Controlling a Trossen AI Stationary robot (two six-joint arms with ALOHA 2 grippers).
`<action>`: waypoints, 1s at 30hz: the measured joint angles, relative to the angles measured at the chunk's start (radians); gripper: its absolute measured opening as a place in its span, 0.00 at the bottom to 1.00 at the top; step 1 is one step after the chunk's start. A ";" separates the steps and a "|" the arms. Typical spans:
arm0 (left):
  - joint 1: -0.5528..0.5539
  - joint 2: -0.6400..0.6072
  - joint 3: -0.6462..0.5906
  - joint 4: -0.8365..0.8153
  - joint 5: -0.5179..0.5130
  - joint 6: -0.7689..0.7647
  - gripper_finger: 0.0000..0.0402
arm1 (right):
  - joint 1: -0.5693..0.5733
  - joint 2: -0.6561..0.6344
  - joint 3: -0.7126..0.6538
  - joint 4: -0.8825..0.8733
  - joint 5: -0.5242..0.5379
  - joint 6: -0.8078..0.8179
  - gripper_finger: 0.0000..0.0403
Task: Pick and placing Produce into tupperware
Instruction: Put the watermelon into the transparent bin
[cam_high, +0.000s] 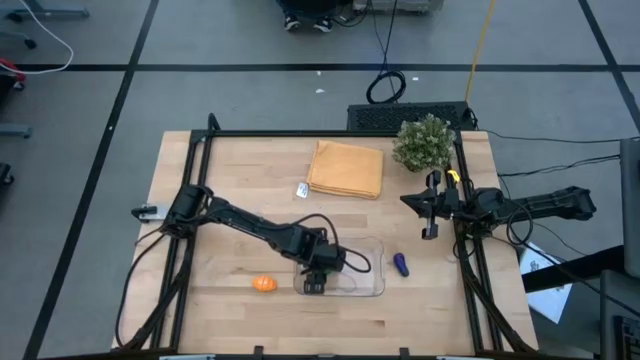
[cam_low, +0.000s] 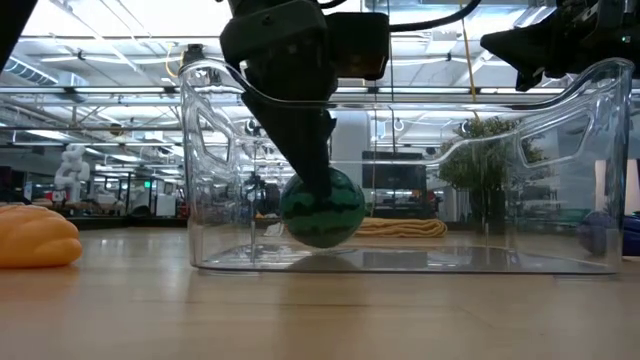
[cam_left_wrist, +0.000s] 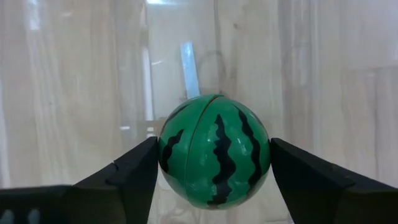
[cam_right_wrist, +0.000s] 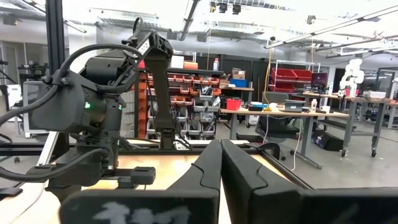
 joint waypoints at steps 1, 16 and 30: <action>0.000 0.000 0.009 -0.010 0.002 -0.006 0.67 | 0.000 0.000 0.000 0.000 0.000 0.000 0.00; 0.015 -0.002 0.035 -0.018 0.021 0.009 0.67 | 0.000 0.000 0.000 0.003 0.000 0.000 0.00; 0.027 0.003 0.035 -0.039 0.023 0.040 0.68 | 0.000 0.000 0.000 0.002 0.000 -0.002 0.00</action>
